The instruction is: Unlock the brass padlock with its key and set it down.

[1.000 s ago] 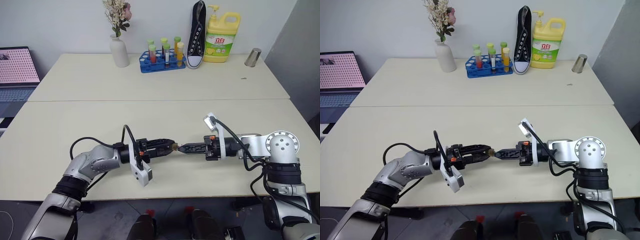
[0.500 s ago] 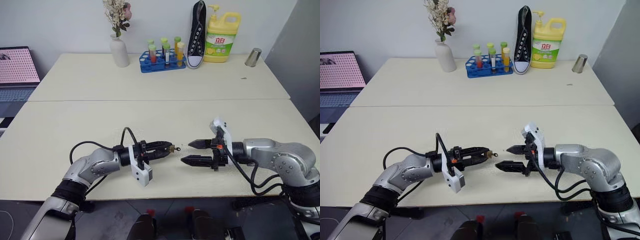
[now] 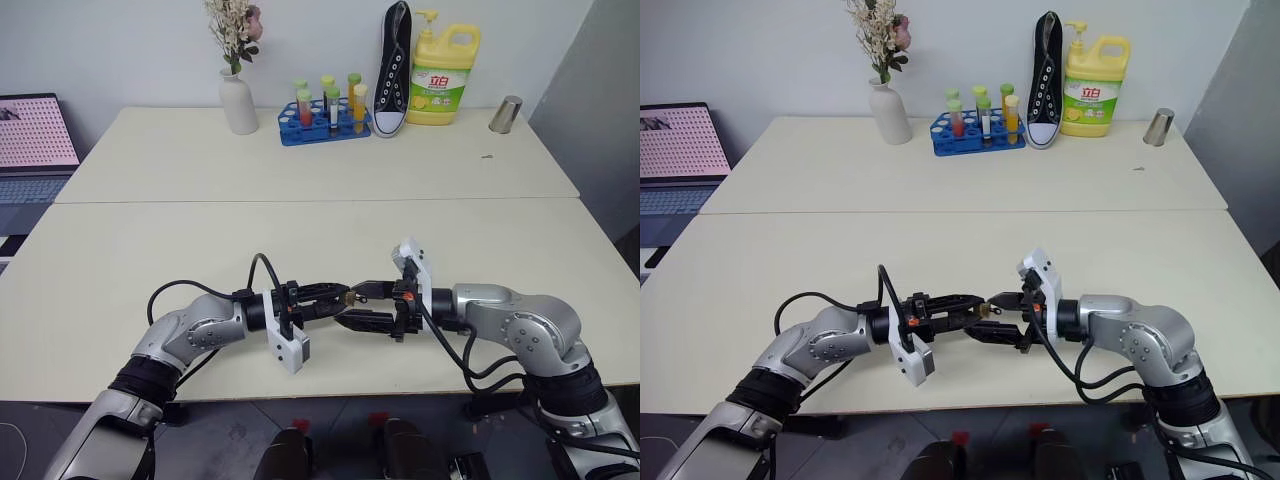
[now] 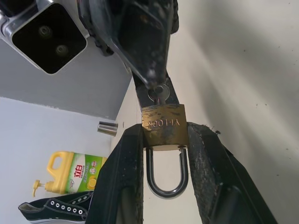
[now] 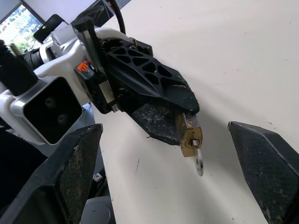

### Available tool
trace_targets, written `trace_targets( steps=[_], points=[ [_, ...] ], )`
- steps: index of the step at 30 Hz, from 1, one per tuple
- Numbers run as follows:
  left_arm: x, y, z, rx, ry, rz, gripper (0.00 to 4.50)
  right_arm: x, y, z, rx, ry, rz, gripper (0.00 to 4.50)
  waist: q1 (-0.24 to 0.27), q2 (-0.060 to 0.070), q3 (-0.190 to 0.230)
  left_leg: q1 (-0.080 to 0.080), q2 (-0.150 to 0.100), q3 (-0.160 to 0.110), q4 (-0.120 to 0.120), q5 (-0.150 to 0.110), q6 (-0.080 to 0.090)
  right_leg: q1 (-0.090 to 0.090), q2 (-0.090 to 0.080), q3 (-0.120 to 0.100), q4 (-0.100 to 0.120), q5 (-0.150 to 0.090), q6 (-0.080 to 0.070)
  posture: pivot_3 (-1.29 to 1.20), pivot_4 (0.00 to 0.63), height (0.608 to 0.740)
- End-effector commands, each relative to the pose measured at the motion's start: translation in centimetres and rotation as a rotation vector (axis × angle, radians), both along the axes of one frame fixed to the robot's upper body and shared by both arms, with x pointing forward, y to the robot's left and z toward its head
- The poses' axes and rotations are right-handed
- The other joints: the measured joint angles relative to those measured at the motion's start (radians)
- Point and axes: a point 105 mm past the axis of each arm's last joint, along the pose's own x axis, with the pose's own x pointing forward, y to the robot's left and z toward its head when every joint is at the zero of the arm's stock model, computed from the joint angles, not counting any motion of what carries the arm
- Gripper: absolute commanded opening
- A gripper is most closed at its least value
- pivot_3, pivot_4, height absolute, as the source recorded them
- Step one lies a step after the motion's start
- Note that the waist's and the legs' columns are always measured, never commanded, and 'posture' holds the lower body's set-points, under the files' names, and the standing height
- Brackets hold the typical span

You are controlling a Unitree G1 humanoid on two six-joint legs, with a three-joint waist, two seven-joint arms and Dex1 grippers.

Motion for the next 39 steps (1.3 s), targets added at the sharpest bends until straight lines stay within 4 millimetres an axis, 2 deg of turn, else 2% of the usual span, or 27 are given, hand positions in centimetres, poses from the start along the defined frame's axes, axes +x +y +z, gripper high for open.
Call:
trace_targets(
  steps=[1,3,5,16,28,30,35,39],
  points=[
    [-0.3,-0.4,1.0,-0.044,-0.019,-0.030,0.96,0.3,0.3,0.9,0.026,-0.036,0.013,4.50,0.000,0.000,0.000,0.000,0.000,0.000,0.000,0.000,0.000,0.000,0.000,0.000,0.000,0.000,0.000,0.00,0.150,0.740],
    [-0.4,-0.5,1.0,-0.044,-0.018,-0.031,0.96,0.4,0.3,0.9,0.035,-0.032,0.009,4.50,0.000,0.000,0.000,0.000,0.000,0.000,0.000,0.000,0.000,0.000,0.000,0.000,0.000,0.000,0.000,0.00,0.150,0.740],
    [-0.4,-0.5,1.0,-0.043,-0.017,-0.029,0.96,0.4,0.3,1.0,0.043,-0.030,0.016,3.95,0.000,0.000,0.000,0.000,0.000,0.000,0.000,0.000,0.000,0.000,0.000,0.000,0.000,0.000,0.000,0.00,0.150,0.740],
    [-0.8,-0.3,0.9,-0.045,-0.004,-0.037,0.96,0.6,0.3,1.1,0.049,-0.032,0.014,0.10,0.000,0.000,0.000,0.000,0.000,0.000,0.000,0.000,0.000,0.000,0.000,0.000,0.000,0.000,0.000,0.00,0.150,0.740],
    [-1.8,0.1,0.9,-0.078,0.077,-0.059,0.96,0.4,0.4,1.3,0.063,-0.042,0.031,0.12,-0.001,0.000,0.000,0.000,0.000,0.000,0.000,0.000,0.000,0.000,0.000,0.000,0.000,0.000,0.000,0.00,0.150,0.740],
    [-2.1,0.4,1.3,-0.104,0.096,-0.065,1.70,0.4,0.4,1.4,0.061,-0.046,0.034,0.12,-0.001,0.000,0.000,0.000,0.000,0.000,0.000,0.000,0.000,0.000,0.000,0.000,0.000,0.000,0.000,0.00,0.150,0.740],
    [-2.3,1.7,1.7,-0.158,0.181,-0.012,3.20,0.5,0.2,1.5,0.051,-0.066,0.029,0.12,-0.002,0.000,0.000,0.000,0.001,-0.001,0.000,0.000,0.000,0.000,0.000,0.001,0.000,0.000,0.000,0.00,0.150,0.740],
    [-0.7,3.8,0.6,-0.216,0.359,0.152,4.49,0.7,-0.3,1.6,0.032,-0.100,0.020,0.12,-0.002,0.001,0.000,0.000,0.000,0.000,0.000,0.000,0.000,0.000,0.000,0.001,0.000,0.000,0.000,0.00,0.150,0.740]
  ],
)
